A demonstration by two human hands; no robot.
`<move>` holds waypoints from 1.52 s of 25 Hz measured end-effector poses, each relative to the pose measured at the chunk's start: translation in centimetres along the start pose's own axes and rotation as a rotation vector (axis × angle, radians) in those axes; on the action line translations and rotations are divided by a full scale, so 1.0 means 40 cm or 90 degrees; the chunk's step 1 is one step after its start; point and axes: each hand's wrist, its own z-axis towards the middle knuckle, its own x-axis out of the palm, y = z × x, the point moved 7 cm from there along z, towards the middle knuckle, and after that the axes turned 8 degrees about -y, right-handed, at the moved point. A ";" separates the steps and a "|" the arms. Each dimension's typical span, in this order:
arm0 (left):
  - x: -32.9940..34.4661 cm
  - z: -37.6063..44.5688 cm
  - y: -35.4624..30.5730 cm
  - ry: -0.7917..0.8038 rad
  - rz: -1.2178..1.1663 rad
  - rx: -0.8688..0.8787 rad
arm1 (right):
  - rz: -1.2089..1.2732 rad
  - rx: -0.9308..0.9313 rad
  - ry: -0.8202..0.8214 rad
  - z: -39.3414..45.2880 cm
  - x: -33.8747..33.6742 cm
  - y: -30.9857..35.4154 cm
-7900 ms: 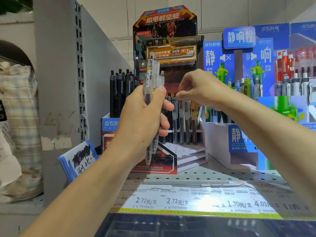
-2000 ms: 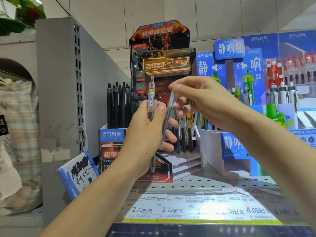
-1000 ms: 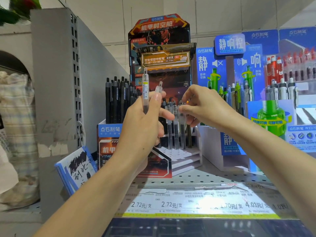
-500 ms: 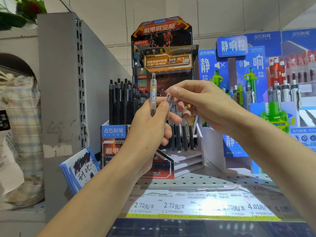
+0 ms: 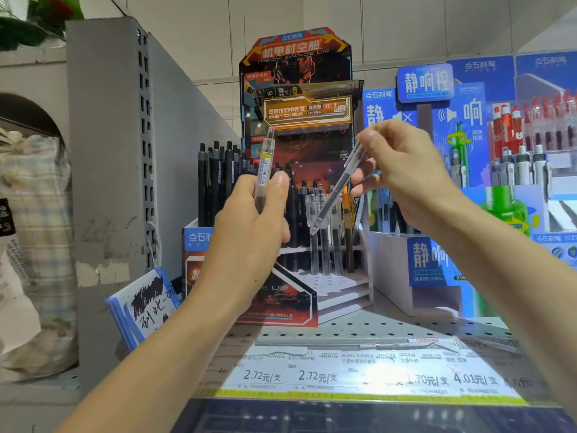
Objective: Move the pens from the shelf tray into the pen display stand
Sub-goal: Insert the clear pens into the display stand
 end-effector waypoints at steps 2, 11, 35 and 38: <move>0.005 -0.001 -0.007 0.002 -0.028 -0.026 | -0.058 -0.009 0.024 -0.007 0.014 -0.014; 0.023 -0.003 -0.009 -0.011 -0.139 -0.050 | -0.245 -0.030 0.135 -0.034 0.081 -0.074; 0.062 -0.022 0.000 0.043 -0.209 -0.050 | -0.381 -0.206 0.124 -0.056 0.116 -0.051; 0.066 -0.020 -0.001 0.043 -0.216 -0.049 | -0.459 -0.213 0.119 -0.058 0.117 -0.050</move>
